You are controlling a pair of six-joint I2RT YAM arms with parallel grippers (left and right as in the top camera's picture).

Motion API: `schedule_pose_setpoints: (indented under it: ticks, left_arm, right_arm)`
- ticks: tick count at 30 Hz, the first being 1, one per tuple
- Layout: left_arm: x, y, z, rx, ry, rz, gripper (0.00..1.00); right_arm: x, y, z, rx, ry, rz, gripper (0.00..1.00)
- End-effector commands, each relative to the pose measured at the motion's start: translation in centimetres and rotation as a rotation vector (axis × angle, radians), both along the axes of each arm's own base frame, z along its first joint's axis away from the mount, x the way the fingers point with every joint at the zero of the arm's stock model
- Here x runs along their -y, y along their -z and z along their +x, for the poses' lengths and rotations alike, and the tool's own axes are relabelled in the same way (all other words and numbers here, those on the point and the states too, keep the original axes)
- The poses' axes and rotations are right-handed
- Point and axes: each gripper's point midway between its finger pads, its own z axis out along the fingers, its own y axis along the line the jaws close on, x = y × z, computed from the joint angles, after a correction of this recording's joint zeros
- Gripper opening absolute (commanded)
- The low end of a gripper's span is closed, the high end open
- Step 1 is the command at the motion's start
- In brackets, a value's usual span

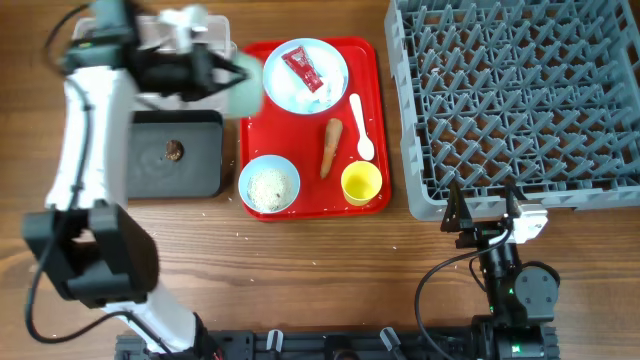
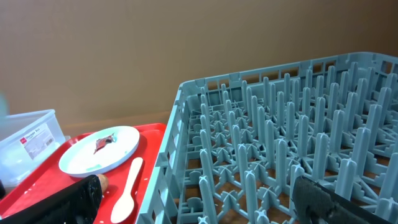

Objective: Sort waste into correct bins and load items into the dishwasher rack
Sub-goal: 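Return the emptied bowl to the red tray with the left gripper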

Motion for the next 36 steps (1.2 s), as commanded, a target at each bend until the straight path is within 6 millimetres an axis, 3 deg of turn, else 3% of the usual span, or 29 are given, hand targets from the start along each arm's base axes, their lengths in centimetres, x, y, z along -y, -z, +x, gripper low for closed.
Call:
schedule_pose_setpoints:
  ticks: [1,4,7,11,17,18,22,23,25,28,32,34,36]
  left_arm:
    - [1.9,4.9,0.3,0.02,-0.014,0.415,0.04]
    - [2.7,8.2,0.5,0.024,-0.039,0.681,0.04]
    - [4.2,10.4,0.3,0.045,-0.005,0.817,0.04]
    - [5.9,13.2,-0.3,0.039,0.05,0.907,0.04]
    - [5.8,15.9,-0.9,-0.013,0.085,0.955,0.04]
    - [5.8,16.3,-0.9,-0.022,0.089,0.959,0.05]
    - [5.8,17.2,-1.0,-0.039,0.098,0.966,0.29]
    - [5.8,17.2,-1.0,-0.039,0.097,0.966,0.39]
    - [5.8,16.7,-0.8,-0.029,0.092,0.961,0.48]
    - [5.9,14.1,-0.4,-0.016,0.051,0.941,0.52]
    - [5.2,8.3,-1.7,-0.124,-0.187,0.86,0.52]
    - [4.6,7.3,-3.2,-0.218,-0.307,0.832,0.52]
    - [4.2,7.6,-4.6,-0.296,-0.353,0.843,0.52]
  right_arm:
    - [0.3,-0.1,0.0,0.007,0.014,0.011,1.0]
    - [0.3,-0.1,0.0,0.007,0.014,0.011,1.0]
    - [0.3,-0.1,0.0,0.007,0.014,0.011,1.0]
    - [0.2,-0.1,0.0,0.007,0.014,0.011,1.0]
    - [0.3,-0.1,0.0,0.007,0.014,0.011,1.0]
    - [0.2,-0.1,0.0,0.007,0.014,0.011,1.0]
    - [0.3,-0.1,0.0,0.007,0.014,0.01,1.0]
    - [0.3,-0.1,0.0,0.007,0.014,0.011,1.0]
    - [0.2,-0.1,0.0,0.007,0.014,0.011,1.0]
    - [0.2,-0.1,0.0,0.007,0.014,0.011,1.0]
    - [0.2,-0.1,0.0,0.007,0.014,0.011,1.0]
    - [0.2,-0.1,0.0,0.007,0.014,0.011,1.0]
    - [0.3,-0.1,0.0,0.007,0.014,0.01,1.0]
